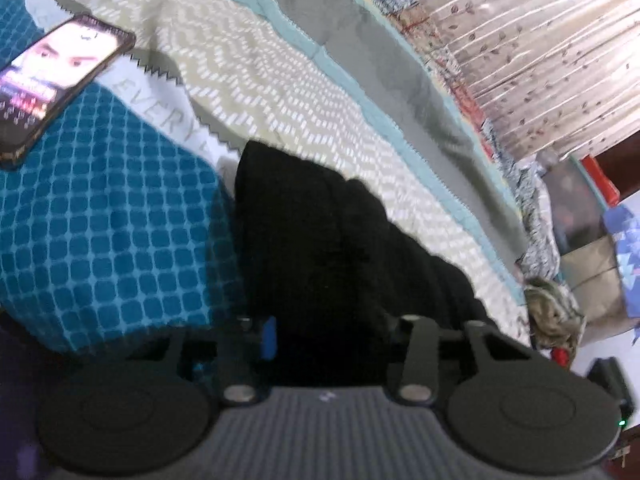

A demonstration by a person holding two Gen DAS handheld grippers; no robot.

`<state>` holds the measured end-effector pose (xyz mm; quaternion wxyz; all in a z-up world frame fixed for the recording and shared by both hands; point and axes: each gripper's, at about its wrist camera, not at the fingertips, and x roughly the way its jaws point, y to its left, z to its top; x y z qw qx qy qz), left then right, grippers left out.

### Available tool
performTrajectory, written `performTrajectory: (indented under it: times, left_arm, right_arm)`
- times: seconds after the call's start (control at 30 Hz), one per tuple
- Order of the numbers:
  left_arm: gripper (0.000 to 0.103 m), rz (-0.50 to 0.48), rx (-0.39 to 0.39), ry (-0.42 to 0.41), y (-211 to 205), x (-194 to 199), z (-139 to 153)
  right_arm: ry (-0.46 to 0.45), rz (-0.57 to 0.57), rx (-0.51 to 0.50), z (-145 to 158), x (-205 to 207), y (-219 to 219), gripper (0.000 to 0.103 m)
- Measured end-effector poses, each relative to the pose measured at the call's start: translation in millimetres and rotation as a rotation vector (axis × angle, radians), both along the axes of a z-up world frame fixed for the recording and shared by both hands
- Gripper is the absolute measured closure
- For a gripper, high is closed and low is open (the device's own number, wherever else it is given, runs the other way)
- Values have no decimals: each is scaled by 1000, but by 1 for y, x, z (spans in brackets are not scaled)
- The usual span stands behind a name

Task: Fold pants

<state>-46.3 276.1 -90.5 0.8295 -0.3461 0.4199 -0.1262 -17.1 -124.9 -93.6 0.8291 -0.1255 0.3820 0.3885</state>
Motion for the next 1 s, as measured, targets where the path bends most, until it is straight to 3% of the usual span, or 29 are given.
performTrajectory:
  times: [0.03, 0.07, 0.17, 0.23, 0.3, 0.4, 0.43, 0.53, 0.63, 0.73, 0.8, 0.9, 1.0]
  left_arm:
    - [70, 4, 1, -12, 1, 1, 5]
    - [72, 8, 11, -33, 2, 1, 13]
    - [74, 23, 14, -99, 4, -2, 38]
    - [74, 29, -2, -131, 8, -9, 52]
    - [74, 28, 37, -139, 10, -16, 54]
    - [73, 43, 190, -34, 1, -16, 25]
    - [71, 55, 224, 13, 0, -17, 12]
    - [55, 106, 198, 69, 6, -26, -1]
    - [43, 114, 194, 5, 15, -37, 24]
    - [42, 182, 292, -95, 25, -39, 54]
    - [40, 172, 368, -142, 21, -25, 69]
    - [20, 34, 442, -225, -3, 13, 82]
    - [18, -122, 505, -254, -37, 56, 73]
  right_arm:
    - [2, 24, -37, -5, 1, 10, 72]
    - [5, 40, -51, -5, -1, 14, 85]
    - [4, 107, 14, 13, -15, 11, 87]
    - [40, 150, 85, 28, -24, 5, 87]
    - [61, 176, 94, 25, -28, 7, 81]
    - [138, 140, 19, -11, -19, 22, 71]
    - [154, 123, 38, -20, -17, 24, 71]
    - [238, 90, 137, -14, -9, 19, 54]
    - [221, 24, 211, 4, -9, -4, 44]
    - [223, -106, 293, 14, -12, -47, 44]
    - [228, -206, 340, 13, -19, -71, 44]
    - [239, -357, 384, 9, -28, -107, 44]
    - [259, -479, 439, 3, -40, -132, 44]
